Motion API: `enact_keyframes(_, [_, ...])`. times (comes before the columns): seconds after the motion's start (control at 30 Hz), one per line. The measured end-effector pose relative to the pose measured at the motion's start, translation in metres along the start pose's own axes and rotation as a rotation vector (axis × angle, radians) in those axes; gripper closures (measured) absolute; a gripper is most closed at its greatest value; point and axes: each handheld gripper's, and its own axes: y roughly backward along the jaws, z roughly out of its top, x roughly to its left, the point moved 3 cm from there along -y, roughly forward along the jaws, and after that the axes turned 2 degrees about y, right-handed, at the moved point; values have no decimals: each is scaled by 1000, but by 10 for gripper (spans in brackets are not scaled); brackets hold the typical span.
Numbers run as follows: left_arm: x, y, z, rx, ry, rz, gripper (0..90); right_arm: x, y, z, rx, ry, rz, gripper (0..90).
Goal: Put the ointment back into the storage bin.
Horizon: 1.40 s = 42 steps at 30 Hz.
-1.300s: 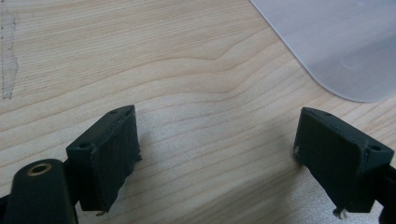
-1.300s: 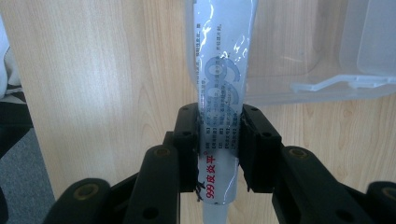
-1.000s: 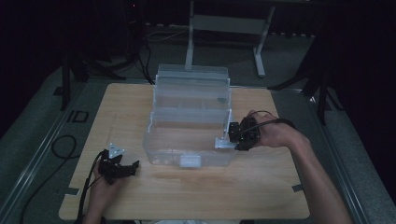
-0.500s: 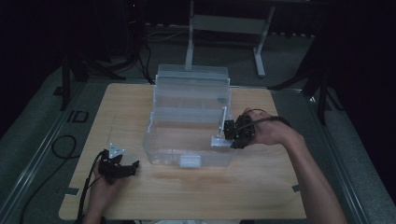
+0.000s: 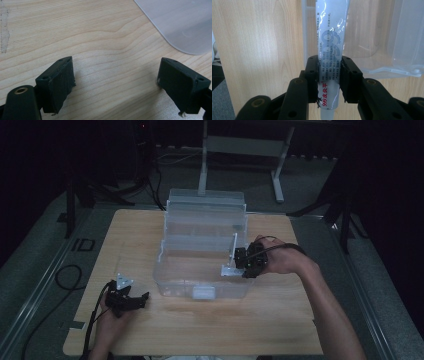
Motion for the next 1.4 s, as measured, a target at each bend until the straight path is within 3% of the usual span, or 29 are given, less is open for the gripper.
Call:
enact_keyframes(1.07, [0, 0, 0, 1, -1, 0, 144, -13, -11, 22, 15, 10, 17, 701])
enact_keyframes(1.4, [0, 0, 0, 0, 0, 0, 144, -15, -16, 24, 22, -9, 29, 699])
